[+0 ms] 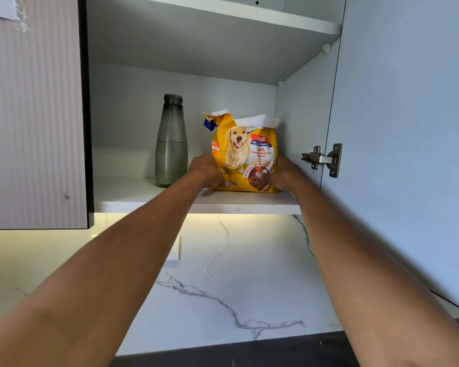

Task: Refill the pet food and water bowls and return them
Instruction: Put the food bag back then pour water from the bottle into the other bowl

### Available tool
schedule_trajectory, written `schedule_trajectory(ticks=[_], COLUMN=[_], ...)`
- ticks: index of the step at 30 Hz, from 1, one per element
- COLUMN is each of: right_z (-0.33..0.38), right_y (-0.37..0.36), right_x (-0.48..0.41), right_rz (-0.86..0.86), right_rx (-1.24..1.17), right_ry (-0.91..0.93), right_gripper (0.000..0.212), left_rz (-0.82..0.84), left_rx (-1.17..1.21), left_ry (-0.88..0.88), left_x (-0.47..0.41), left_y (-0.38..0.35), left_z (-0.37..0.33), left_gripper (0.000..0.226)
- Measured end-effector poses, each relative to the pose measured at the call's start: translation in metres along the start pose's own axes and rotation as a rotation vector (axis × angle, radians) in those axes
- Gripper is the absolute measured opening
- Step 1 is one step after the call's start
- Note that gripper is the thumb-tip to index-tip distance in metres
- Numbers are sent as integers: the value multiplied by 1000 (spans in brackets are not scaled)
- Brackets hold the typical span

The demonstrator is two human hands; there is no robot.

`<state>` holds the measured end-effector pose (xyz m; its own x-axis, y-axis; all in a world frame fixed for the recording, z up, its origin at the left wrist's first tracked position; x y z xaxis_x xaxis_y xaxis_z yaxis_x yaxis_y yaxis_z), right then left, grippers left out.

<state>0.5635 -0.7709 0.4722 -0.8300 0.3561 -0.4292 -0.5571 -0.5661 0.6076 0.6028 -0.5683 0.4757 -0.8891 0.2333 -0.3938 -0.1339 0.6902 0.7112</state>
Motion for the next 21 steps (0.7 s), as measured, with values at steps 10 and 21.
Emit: schedule_trajectory(ticks=[10,21], right_z=[27,59], right_y=[-1,-35], right_x=[63,168], right_rz=[-149,-437], right_rx=[119,89], right_ry=[-3,153], right_gripper=[52,45], left_rz=[-285,-419], left_rx=[164,285], left_ry=[-138,-339], left_x=[42,161], left_y=[15,40], left_z=[2,45], left_gripper=[30,21])
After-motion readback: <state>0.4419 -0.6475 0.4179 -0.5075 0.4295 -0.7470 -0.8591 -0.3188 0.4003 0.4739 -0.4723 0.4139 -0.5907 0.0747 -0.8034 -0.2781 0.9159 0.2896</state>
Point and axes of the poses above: each hand's wrist, its own x-axis away from the middle knuckle, its own y-axis out of the back of the hand, z = x × y, the point moved 2 cm from there along -x, towards the middle knuckle, and after that the axes turned 1 degree about -y, right-handed, at the moved point
